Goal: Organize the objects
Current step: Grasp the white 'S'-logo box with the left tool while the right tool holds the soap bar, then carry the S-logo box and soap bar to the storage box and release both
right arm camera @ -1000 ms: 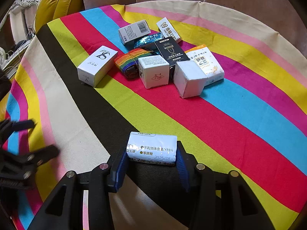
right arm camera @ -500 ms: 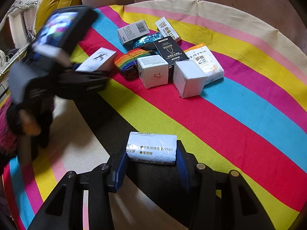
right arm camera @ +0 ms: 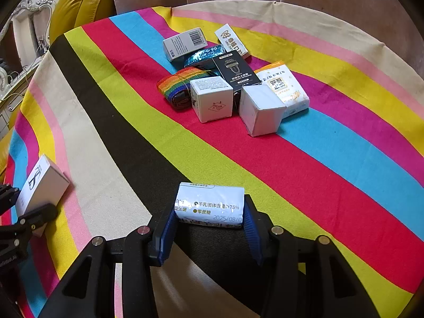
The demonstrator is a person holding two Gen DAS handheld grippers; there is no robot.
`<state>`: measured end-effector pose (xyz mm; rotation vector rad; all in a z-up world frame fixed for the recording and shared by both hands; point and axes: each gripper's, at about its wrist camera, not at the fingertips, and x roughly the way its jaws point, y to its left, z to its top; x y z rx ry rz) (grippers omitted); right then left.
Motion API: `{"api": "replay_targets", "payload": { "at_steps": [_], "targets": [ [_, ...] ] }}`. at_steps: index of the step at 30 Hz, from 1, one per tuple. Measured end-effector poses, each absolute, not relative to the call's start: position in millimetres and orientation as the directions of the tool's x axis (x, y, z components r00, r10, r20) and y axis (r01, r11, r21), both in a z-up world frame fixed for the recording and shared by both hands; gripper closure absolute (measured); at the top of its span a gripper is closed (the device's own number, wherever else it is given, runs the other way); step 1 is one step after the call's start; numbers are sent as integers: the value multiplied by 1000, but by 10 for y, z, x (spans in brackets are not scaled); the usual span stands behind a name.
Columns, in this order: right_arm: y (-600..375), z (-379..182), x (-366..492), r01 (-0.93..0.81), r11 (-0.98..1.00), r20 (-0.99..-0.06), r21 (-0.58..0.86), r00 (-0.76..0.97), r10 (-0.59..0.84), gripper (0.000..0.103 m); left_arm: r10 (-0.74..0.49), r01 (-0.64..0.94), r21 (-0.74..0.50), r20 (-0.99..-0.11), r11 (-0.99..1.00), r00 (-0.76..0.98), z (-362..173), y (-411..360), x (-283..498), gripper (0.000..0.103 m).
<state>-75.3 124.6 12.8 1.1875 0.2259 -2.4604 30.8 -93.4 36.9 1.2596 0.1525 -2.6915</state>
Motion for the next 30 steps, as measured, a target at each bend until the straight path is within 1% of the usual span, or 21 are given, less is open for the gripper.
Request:
{"api": "replay_targets", "payload": {
  "at_steps": [2, 5, 19, 22, 25, 28, 30],
  "targets": [
    [1242, 133, -756, 419, -908, -779, 27, -560, -282, 56, -124, 201, -5, -769, -980, -627, 310, -935, 218, 56],
    [1237, 141, -757, 419, -907, -779, 30, -559, -284, 56, -118, 214, -24, -771, -977, -626, 273, -979, 160, 53],
    [1190, 169, -733, 417, -909, -780, -2, -570, -259, 56, -124, 222, -23, -772, -975, -624, 267, -970, 116, 53],
    [1197, 173, -695, 373, -928, -781, -6, -581, -228, 56, -128, 223, -19, -771, -975, -623, 264, -964, 113, 53],
    [1230, 181, -545, 303, -953, -783, 22, -588, -205, 56, -127, 223, -20, -771, -975, -624, 258, -960, 112, 53],
    [1204, 192, -286, 312, -950, -782, 27, -586, -215, 56, -127, 224, -21, -770, -974, -625, 258, -960, 112, 53],
    [1231, 204, -99, 304, -951, -778, 60, -583, -236, 56, -126, 225, -24, -770, -974, -625, 259, -961, 113, 53]
  ]
}}
